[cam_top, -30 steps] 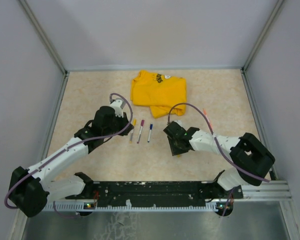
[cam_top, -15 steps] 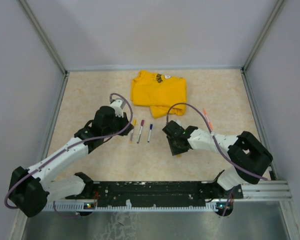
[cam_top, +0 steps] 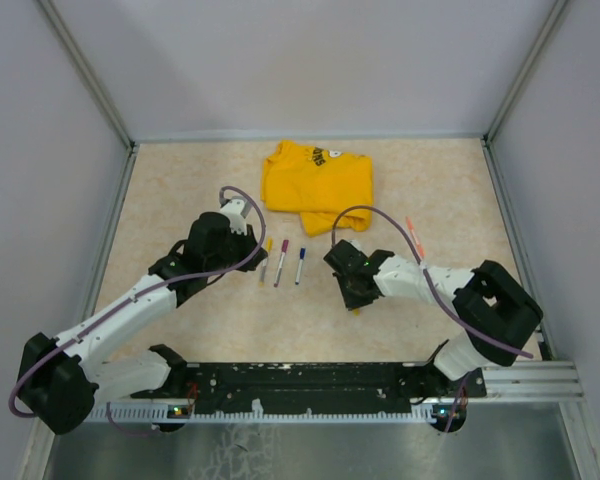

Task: Insert the pens into the pen caps
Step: Insert the pen cap onto the pen.

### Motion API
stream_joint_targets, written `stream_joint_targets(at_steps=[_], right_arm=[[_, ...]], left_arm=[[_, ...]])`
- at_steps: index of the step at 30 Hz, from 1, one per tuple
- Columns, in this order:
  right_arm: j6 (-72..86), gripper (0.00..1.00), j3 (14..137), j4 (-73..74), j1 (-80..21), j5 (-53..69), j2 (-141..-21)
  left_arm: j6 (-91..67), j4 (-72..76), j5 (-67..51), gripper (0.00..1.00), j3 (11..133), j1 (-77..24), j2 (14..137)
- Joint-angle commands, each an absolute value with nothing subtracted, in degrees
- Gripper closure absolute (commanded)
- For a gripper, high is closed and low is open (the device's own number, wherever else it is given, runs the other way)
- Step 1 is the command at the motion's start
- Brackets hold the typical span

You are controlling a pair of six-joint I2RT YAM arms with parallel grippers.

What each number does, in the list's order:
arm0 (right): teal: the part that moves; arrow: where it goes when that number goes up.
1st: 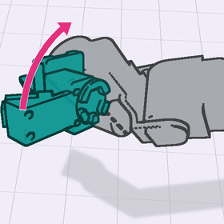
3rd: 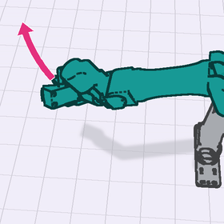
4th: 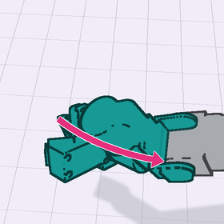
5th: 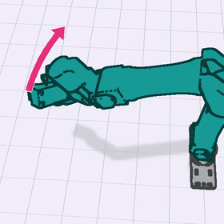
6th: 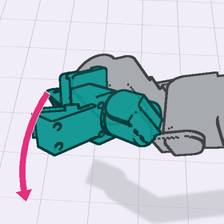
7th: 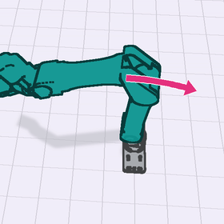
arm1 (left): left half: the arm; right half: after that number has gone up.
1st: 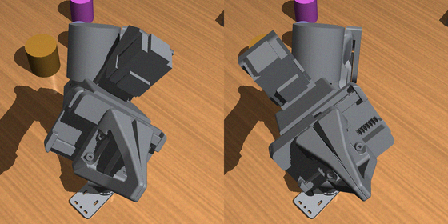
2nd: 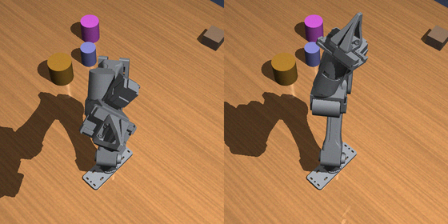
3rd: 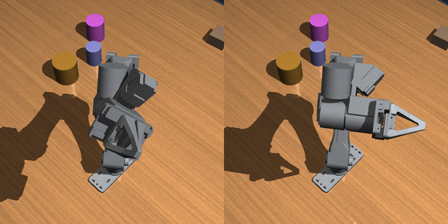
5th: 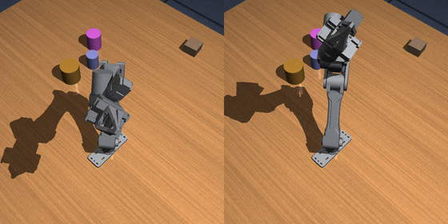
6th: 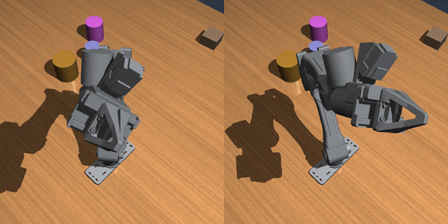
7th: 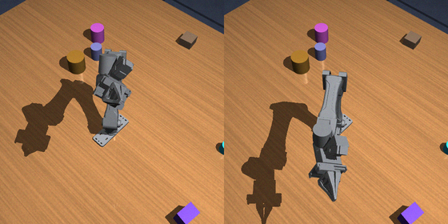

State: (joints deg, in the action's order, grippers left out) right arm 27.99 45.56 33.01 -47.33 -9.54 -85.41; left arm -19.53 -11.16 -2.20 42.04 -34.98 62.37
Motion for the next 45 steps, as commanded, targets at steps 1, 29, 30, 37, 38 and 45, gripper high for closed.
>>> stream_joint_targets(at_steps=[1, 29, 30, 37, 38, 45], right_arm=[[27.06, 0.95, 47.34, 34.87, -47.2, -8.42, -85.28], [40.04, 1.0, 24.52, -15.87, -47.15, -16.15, -34.6], [40.86, 1.0, 23.17, -18.52, -47.14, -16.84, -33.5], [44.34, 1.0, 17.03, -34.8, -47.14, -18.09, -30.36], [44.66, 1.0, 16.63, -36.38, -47.11, -18.29, -30.62], [45.06, 1.0, 18.1, -41.17, -47.13, -15.9, -34.75]], left_arm=[[-18.55, -11.13, -2.19, 1.0, 42.57, -34.65, 61.83], [-23.72, 11.93, -8.33, 1.0, 35.5, -53.4, 53.2], [-24.03, 13.26, -8.64, 1.0, 35.69, -54.25, 54.28], [-22.96, 16.06, -10.06, 1.0, 38.71, -57.82, 60.11], [-22.72, 16.08, -10.35, 1.0, 39.07, -58.09, 60.82], [-21.42, 15.73, -12.02, 1.0, 39.9, -58.8, 62.08]])
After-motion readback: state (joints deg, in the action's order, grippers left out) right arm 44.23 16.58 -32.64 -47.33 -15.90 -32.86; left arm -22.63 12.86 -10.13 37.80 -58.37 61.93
